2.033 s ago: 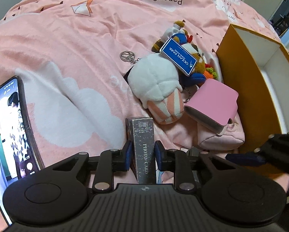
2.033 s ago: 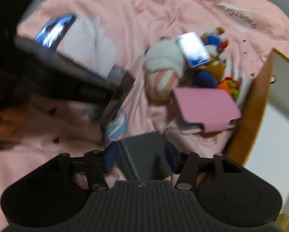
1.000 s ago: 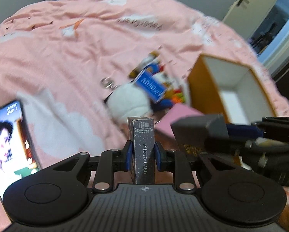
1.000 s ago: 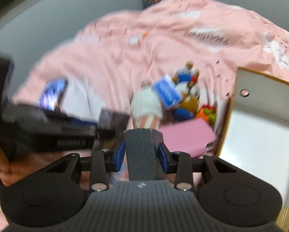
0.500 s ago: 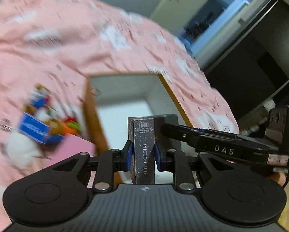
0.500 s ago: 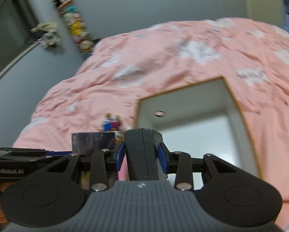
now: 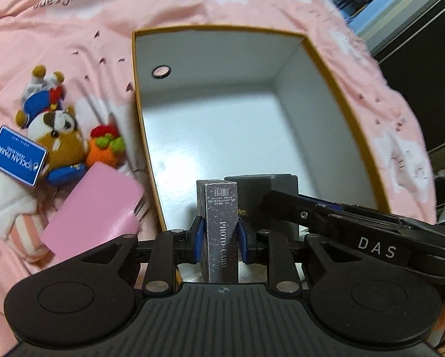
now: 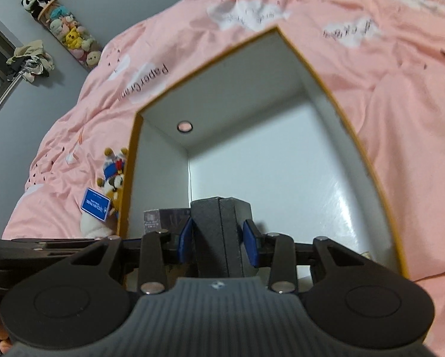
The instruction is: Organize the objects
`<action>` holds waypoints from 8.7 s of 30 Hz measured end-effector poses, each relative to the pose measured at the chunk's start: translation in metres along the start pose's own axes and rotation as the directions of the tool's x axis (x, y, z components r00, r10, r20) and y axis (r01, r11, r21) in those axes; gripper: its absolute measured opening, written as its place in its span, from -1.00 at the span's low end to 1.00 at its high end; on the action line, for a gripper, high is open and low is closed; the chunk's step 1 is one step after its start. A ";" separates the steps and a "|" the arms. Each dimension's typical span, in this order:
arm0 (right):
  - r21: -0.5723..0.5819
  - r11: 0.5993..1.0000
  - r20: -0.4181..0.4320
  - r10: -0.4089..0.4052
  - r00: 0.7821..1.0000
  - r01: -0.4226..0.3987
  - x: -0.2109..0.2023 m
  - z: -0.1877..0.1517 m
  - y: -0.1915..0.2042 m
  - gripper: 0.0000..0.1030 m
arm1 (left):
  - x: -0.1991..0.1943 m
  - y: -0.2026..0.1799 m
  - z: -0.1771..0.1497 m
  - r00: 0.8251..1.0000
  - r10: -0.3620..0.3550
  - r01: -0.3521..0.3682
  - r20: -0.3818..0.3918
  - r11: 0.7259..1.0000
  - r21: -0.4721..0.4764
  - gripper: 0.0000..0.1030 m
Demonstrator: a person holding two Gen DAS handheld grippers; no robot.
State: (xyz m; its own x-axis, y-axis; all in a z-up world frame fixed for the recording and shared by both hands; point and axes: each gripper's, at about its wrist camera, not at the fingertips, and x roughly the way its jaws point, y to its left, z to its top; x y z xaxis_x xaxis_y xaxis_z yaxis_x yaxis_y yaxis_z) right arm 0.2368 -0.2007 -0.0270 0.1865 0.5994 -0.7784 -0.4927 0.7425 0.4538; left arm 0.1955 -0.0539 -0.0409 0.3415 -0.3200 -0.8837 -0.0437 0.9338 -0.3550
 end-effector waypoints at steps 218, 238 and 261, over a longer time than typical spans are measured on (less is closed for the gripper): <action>-0.809 0.537 -0.026 -0.438 0.898 0.238 0.147 -0.087 0.211 -0.18 | -0.068 0.172 -0.111 0.961 0.205 -0.139 0.187 0.939 -0.313 -0.53; -0.443 0.888 -0.033 0.124 0.992 -0.125 -0.004 -0.017 0.164 -0.67 | -0.120 0.140 -0.098 0.951 0.070 0.010 0.301 0.967 -0.256 -0.63; -0.111 0.987 0.269 -0.085 0.959 0.119 -0.067 0.016 0.015 -0.68 | -0.022 -0.008 0.005 0.922 -0.242 0.267 0.303 0.962 -0.046 -0.64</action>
State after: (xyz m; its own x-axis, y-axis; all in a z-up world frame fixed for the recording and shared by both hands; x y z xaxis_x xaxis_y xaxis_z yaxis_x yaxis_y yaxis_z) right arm 0.2303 -0.2245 0.0389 0.4497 0.5924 -0.6684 -0.5584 0.7706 0.3072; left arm 0.1929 -0.0539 -0.0174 0.6098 -0.4723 -0.6365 0.0060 0.8058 -0.5921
